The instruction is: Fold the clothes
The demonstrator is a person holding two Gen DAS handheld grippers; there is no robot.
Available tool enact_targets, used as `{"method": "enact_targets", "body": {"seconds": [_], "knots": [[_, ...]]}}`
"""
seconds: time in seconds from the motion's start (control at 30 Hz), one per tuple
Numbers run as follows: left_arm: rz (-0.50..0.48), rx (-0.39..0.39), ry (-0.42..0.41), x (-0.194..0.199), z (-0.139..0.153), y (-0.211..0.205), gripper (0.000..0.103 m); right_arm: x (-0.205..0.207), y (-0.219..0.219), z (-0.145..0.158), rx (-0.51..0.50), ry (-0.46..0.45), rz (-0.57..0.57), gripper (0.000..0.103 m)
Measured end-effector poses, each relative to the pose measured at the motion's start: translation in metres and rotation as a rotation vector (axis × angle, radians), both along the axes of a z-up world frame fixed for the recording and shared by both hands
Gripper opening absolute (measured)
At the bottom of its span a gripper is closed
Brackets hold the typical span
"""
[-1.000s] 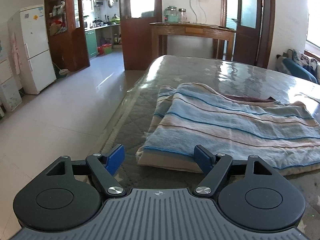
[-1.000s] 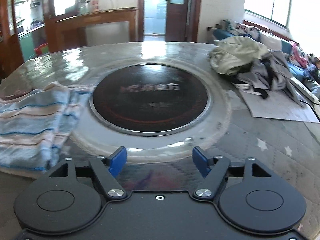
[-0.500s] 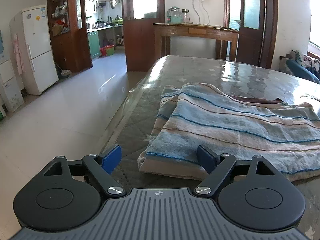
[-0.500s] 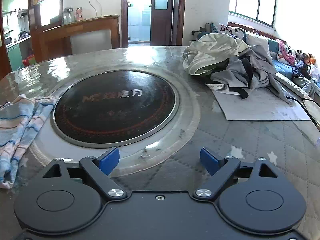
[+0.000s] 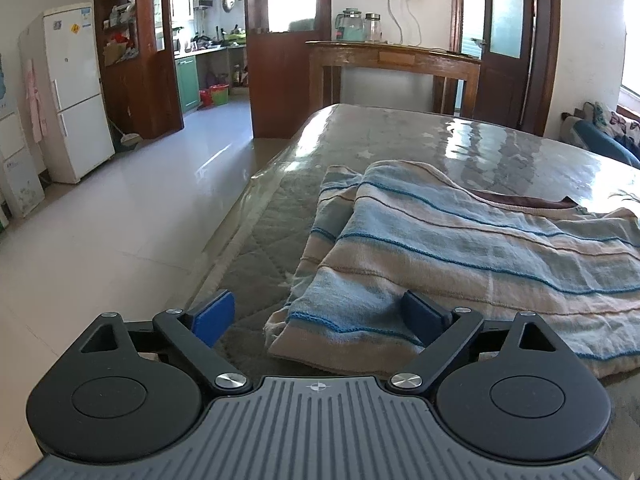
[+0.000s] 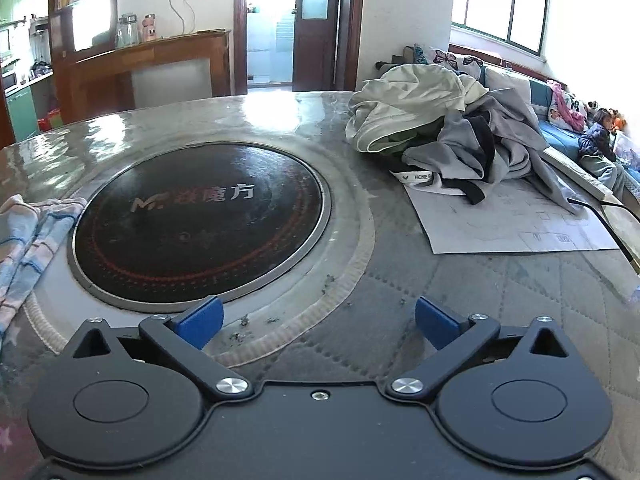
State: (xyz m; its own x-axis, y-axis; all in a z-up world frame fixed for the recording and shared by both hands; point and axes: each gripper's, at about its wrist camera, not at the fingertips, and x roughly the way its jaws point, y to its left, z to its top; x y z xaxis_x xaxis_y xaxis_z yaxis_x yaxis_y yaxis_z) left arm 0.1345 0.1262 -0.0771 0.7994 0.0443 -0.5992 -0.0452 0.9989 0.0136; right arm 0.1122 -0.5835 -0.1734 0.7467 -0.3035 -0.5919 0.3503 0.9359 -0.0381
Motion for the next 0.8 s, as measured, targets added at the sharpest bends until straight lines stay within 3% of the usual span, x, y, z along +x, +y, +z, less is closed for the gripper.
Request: {"method": "enact_targets", "body": {"seconds": [0.4,0.57,0.8], "knots": [[0.009,-0.054,0.025,-0.007,0.008,0.008,0.094,0.004,-0.002,-0.002,-0.009,0.006,-0.001,0.103],[-0.002,-0.091,-0.049,-0.020,0.033,0.013,0.094,0.003,-0.003,-0.002,-0.006,0.004,-0.001,0.103],[0.012,-0.055,-0.059,0.005,0.043,0.001,0.094,0.003,-0.002,-0.002,-0.003,0.003,-0.001,0.103]]}}
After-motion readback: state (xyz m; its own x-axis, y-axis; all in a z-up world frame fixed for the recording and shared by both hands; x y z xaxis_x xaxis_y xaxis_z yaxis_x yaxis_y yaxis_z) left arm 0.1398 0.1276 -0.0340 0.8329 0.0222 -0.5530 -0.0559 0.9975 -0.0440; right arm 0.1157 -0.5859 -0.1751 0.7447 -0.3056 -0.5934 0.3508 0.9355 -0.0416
